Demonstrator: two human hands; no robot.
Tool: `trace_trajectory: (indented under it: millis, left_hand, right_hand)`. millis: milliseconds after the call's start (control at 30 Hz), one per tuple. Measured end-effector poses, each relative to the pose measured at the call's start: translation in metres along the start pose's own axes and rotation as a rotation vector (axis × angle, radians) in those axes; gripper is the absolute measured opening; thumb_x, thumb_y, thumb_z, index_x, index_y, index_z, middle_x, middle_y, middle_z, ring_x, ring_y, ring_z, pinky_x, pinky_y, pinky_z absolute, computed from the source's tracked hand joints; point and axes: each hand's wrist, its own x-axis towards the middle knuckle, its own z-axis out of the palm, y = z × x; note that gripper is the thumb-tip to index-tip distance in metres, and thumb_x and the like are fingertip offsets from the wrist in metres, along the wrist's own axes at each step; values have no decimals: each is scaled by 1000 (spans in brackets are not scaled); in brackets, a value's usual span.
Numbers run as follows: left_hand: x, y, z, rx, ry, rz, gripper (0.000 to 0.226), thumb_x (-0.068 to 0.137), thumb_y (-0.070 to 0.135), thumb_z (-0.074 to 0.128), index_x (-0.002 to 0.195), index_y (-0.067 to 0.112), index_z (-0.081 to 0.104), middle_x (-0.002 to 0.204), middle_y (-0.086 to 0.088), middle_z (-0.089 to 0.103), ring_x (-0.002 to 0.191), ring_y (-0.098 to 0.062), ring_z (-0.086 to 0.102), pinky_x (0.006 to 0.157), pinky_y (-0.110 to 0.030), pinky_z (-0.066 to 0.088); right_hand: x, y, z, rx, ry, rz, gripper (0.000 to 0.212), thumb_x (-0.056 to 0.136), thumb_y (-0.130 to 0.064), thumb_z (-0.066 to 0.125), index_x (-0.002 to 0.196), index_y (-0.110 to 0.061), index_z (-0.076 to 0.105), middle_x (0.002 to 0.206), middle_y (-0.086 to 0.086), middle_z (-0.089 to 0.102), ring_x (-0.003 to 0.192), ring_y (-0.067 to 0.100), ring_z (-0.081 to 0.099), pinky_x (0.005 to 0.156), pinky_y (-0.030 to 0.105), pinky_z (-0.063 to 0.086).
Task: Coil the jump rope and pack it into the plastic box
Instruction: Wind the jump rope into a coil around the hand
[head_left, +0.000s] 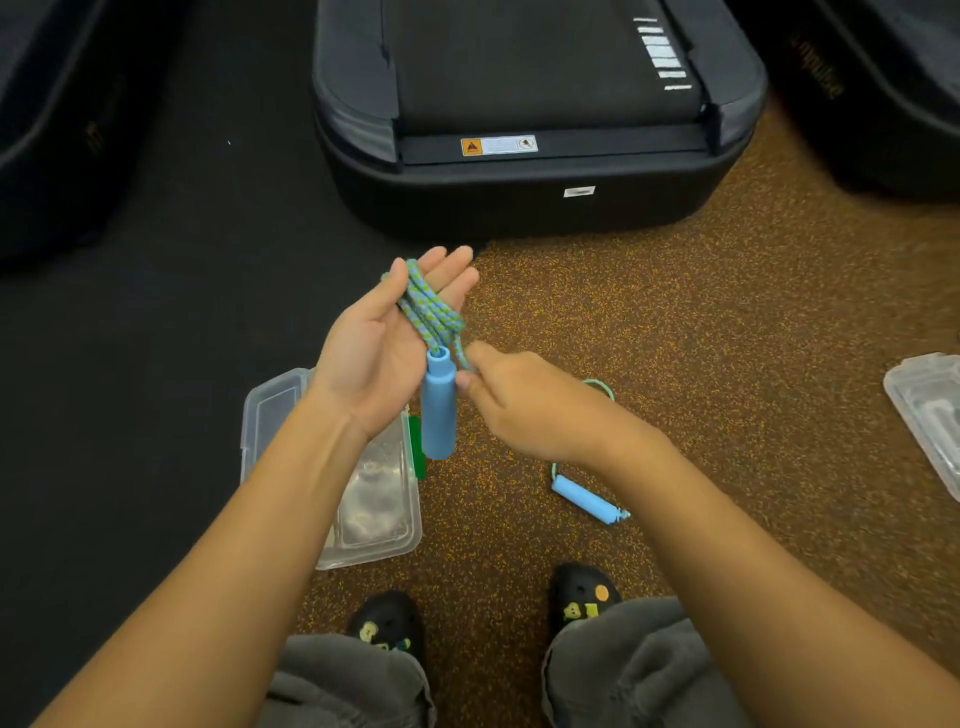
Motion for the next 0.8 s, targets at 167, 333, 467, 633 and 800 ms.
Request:
trace_trajectory:
  millis: [167,333,467,633,800]
  left_hand:
    - [5,-9,-6,513,76,89,26,99,19,31,116,16,49,112,6,63,108,-7,60,94,-24,45]
    - [2,-17,-2,848,-14,-17,22,97,25,39,102,25,61,91,1,67,87,-9,62,81,-25,47]
    - [-1,-12,0,991,-94,-34,53,92,51,31,67,15,62,64,1,63,68,-11,59,78,-30,45]
    - [-8,-10,4,1000,-188,-100,60,80,65,32,59,15,58,42,6,39,50,-14,41,73,-28,47]
    - [-7,-2,3,697,-116,-50,30,81,39,51,65,14,54,35,13,29,34,-5,28,58,-18,44]
  right_hand:
    - [-1,-5,3,-34,-4,-127,15,96,-24,39,83,-19,36,80,4,48,71,24,45,63,33,34]
    - [-5,-2,-17,60,165,-175,19,94,-29,46,92,-16,60,75,-11,50,59,3,43,57,17,30]
    - [-8,8,-27,146,251,-137,28,92,-36,49,76,-15,59,62,-8,56,52,4,49,51,15,35]
    - [-7,20,-37,226,302,-68,27,81,-43,61,76,-17,55,53,-11,52,50,5,42,49,17,33]
    - [-8,35,-43,214,200,-32,19,88,-39,53,82,-21,57,61,-7,45,52,3,37,52,18,30]
